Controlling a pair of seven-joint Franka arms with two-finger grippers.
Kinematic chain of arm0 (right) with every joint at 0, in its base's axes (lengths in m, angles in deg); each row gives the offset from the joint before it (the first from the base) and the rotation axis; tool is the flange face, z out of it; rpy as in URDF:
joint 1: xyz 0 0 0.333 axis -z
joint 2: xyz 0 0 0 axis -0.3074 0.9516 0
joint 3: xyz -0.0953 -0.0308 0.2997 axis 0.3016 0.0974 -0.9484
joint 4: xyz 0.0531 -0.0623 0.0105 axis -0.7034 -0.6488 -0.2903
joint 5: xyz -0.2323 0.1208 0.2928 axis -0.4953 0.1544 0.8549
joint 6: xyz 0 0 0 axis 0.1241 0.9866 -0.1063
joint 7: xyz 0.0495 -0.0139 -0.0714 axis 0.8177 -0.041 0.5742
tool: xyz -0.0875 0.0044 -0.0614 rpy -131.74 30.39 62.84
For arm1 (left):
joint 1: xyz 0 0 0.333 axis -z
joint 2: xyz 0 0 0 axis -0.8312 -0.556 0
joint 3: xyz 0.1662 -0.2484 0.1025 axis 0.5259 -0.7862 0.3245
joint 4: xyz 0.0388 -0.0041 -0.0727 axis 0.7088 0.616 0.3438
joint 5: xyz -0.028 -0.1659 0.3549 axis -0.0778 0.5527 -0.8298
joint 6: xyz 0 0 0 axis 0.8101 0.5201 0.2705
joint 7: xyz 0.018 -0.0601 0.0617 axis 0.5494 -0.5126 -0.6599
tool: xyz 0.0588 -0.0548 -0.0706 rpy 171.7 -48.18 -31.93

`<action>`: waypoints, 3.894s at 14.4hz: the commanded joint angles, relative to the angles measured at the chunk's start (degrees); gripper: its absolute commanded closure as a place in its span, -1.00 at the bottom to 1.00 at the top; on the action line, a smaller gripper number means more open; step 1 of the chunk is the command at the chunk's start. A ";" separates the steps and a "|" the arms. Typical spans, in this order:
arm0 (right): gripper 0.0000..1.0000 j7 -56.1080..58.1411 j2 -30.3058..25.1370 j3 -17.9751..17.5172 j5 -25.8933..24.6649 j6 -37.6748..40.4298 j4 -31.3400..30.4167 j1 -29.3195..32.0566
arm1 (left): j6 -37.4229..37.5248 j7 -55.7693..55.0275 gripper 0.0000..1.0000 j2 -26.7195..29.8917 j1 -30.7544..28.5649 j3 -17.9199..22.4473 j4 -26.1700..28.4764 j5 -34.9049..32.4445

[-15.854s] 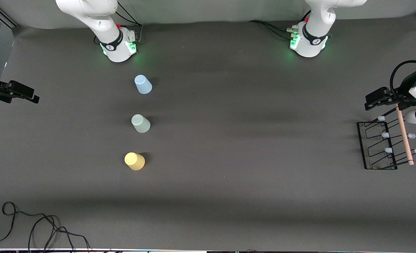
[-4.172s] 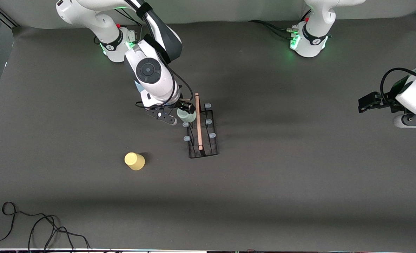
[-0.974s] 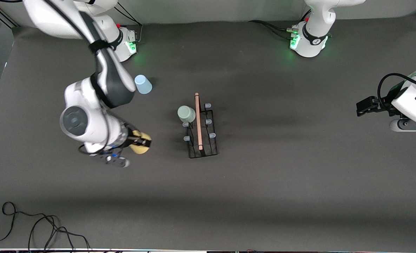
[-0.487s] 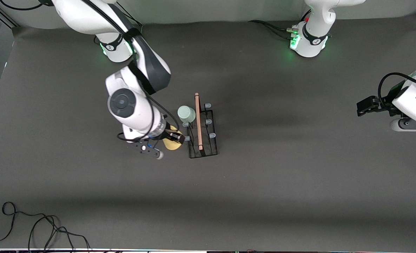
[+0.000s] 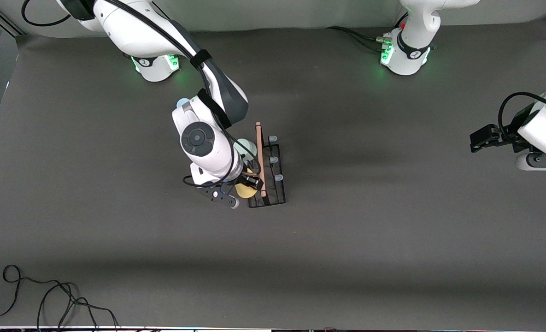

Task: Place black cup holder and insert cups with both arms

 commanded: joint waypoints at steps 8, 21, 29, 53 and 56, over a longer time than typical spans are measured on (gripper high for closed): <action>-0.99 0.31 -1.08 0.88 -0.75 2.60 1.60 0.41 | 0.26 -0.09 -1.00 1.10 0.64 0.40 0.67 -0.17; -0.99 43.35 -26.82 26.00 -1.79 39.25 1.77 2.09 | 0.26 -0.09 -1.00 1.10 0.55 0.40 0.67 -0.17; -0.99 49.97 -29.12 28.83 -10.59 40.76 1.60 2.00 | 0.52 -0.71 -1.00 1.63 0.64 0.31 0.50 -0.17; -0.99 51.82 -33.17 -1.49 -12.88 33.90 -5.43 30.39 | 0.61 -0.71 -1.00 1.72 0.82 0.40 0.59 -0.17; -0.99 52.43 -33.61 -1.49 -12.88 32.15 -6.40 30.48 | 0.61 -0.71 -1.00 1.72 0.82 0.31 0.67 -0.17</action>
